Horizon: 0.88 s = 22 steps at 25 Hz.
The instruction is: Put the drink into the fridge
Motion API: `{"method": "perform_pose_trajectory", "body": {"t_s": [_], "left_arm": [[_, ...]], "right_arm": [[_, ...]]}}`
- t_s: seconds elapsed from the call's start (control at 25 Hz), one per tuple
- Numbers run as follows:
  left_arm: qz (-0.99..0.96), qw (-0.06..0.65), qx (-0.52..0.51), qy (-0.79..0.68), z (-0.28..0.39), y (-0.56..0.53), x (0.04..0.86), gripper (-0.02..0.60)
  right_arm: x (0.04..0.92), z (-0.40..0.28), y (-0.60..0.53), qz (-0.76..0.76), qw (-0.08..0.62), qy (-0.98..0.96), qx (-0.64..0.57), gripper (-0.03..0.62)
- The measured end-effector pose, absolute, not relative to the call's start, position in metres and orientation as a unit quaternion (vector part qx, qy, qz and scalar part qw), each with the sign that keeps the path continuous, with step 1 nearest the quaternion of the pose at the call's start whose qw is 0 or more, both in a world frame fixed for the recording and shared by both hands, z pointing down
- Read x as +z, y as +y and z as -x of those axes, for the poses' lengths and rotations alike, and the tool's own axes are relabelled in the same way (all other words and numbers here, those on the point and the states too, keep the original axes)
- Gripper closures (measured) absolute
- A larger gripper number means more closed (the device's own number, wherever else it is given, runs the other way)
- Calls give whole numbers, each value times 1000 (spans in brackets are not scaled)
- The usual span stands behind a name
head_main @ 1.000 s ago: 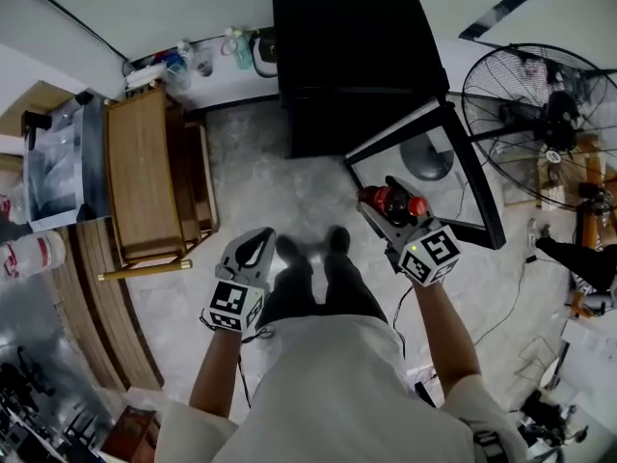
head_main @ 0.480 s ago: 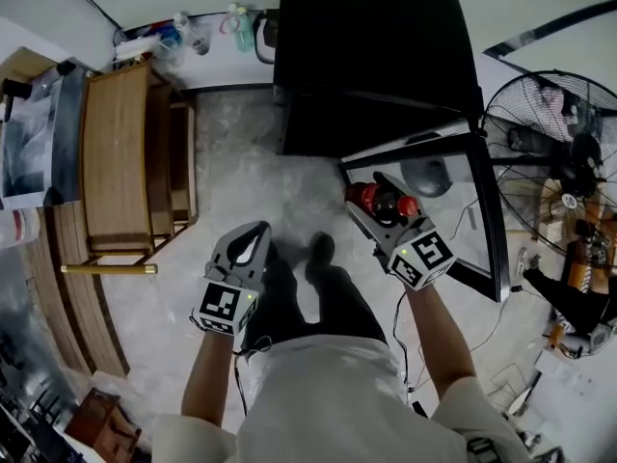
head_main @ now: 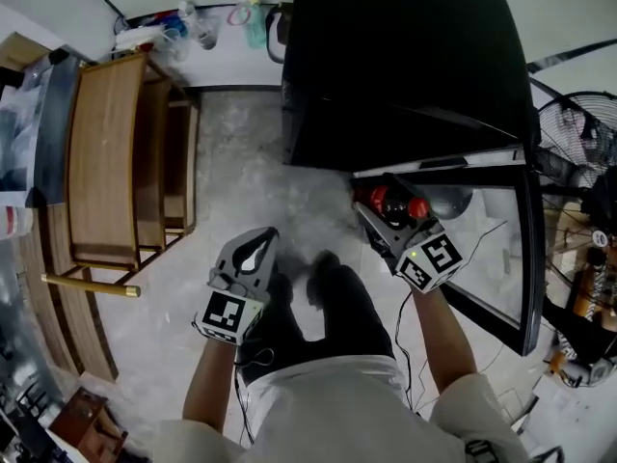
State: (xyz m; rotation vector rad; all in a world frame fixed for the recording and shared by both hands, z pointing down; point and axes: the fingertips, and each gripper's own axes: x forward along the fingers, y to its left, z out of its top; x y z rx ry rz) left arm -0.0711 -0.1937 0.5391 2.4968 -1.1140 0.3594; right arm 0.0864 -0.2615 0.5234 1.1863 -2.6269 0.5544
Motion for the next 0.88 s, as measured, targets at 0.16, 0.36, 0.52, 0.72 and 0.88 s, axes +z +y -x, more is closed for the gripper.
{"method": "perform_pose_trajectory", "body": {"t_s": [0.16, 0.36, 0.52, 0.72, 0.88], "left_arm": [[-897, 166, 119, -392, 69, -212, 571, 572], [-907, 159, 115, -372, 59, -236, 589, 572], [-921, 132, 101, -352, 49, -248, 605, 572], [-929, 111, 89, -342, 41, -261, 654, 572], [-935, 96, 80, -331, 36, -265, 700, 572]], "right_arm": [[557, -85, -277, -395, 104, -895, 179, 286], [586, -82, -298, -389, 95, -903, 157, 287], [607, -80, -315, -389, 82, -908, 134, 287], [647, -79, -337, -391, 70, -912, 102, 287], [678, -80, -345, -398, 61, -911, 86, 287]]}}
